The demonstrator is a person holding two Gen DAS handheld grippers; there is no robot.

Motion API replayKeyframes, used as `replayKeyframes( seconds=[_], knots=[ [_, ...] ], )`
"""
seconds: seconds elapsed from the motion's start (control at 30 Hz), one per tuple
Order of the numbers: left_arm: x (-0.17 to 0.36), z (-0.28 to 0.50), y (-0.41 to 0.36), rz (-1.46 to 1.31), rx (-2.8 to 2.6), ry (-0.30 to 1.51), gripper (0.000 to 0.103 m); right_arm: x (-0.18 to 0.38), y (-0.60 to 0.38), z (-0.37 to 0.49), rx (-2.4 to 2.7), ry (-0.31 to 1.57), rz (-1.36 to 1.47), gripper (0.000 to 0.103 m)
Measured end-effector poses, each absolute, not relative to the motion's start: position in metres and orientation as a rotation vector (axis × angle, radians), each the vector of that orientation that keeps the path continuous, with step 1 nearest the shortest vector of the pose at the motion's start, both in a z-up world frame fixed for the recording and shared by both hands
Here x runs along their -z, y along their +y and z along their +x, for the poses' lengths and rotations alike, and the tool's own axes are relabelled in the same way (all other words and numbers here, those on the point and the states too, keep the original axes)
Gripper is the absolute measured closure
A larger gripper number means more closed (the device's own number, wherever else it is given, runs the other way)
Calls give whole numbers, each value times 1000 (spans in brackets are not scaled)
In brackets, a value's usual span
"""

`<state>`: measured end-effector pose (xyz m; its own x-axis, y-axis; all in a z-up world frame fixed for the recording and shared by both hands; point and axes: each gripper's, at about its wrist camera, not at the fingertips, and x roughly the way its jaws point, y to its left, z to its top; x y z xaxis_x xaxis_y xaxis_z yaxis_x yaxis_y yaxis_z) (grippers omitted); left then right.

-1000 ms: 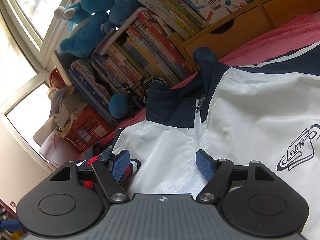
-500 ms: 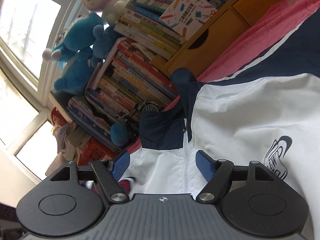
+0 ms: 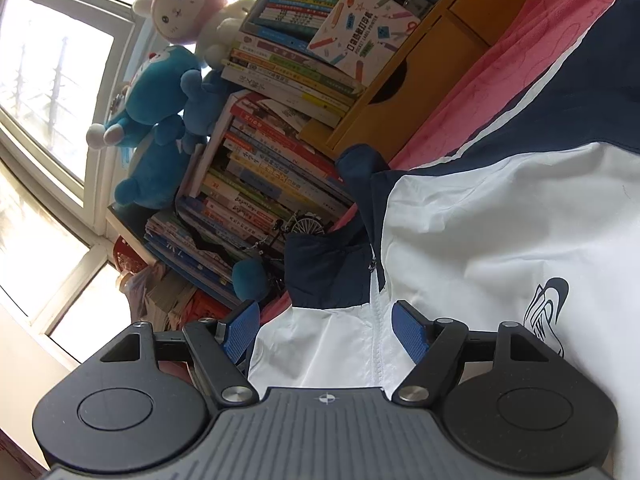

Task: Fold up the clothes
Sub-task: 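Carry the held striped cuff across the white front with the left tool, release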

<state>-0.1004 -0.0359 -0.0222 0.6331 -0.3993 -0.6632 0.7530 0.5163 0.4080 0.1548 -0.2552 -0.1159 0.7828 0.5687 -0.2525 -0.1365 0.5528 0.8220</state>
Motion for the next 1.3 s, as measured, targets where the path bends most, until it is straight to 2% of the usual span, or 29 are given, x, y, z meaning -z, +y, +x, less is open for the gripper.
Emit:
replayKeyframes(
  seconds=[0.07, 0.2, 0.3, 0.43, 0.53, 0.57, 0.6, 0.7, 0.8, 0.87, 0.93, 0.97, 1.1, 1.27, 1.3],
  knots=[
    [12, -99, -33, 645, 752, 540, 31, 115, -254, 155, -442, 540, 878, 29],
    [-1, -91, -31, 524, 697, 535, 28, 114, -251, 155, -444, 543, 861, 28],
    [2, -94, -40, 616, 641, 473, 22, 114, -251, 155, -446, 543, 861, 28],
    [23, -95, -50, 766, 623, 462, 21, 114, -249, 155, -446, 544, 859, 27],
    [38, -94, -54, 801, 630, 480, 31, 106, -249, 151, -586, 577, 862, 26],
    [41, -94, -54, 799, 631, 484, 38, 98, -247, 146, -691, 566, 828, 26],
    [43, -93, -53, 786, 638, 489, 43, 86, -243, 136, -786, 539, 756, 26],
    [46, -89, -50, 743, 653, 502, 50, 55, -215, 93, -962, 495, 410, 21],
    [47, -87, -48, 719, 659, 501, 52, 56, -175, 64, -1011, 543, 101, 21],
    [48, -87, -46, 703, 663, 503, 55, 64, -156, 53, -1017, 590, -27, 34],
    [49, -88, -44, 685, 667, 503, 57, 70, -146, 46, -999, 611, -95, 81],
    [49, -87, -44, 677, 667, 500, 58, 68, -148, 46, -979, 603, -95, 86],
    [49, -79, -41, 632, 668, 501, 60, 49, -170, 62, -825, 517, -45, 97],
    [50, -67, -40, 583, 668, 494, 59, 10, -251, 166, -299, 392, 71, 96],
    [51, -64, -41, 571, 664, 494, 56, 13, -277, 202, -181, 451, 136, 88]
  ],
)
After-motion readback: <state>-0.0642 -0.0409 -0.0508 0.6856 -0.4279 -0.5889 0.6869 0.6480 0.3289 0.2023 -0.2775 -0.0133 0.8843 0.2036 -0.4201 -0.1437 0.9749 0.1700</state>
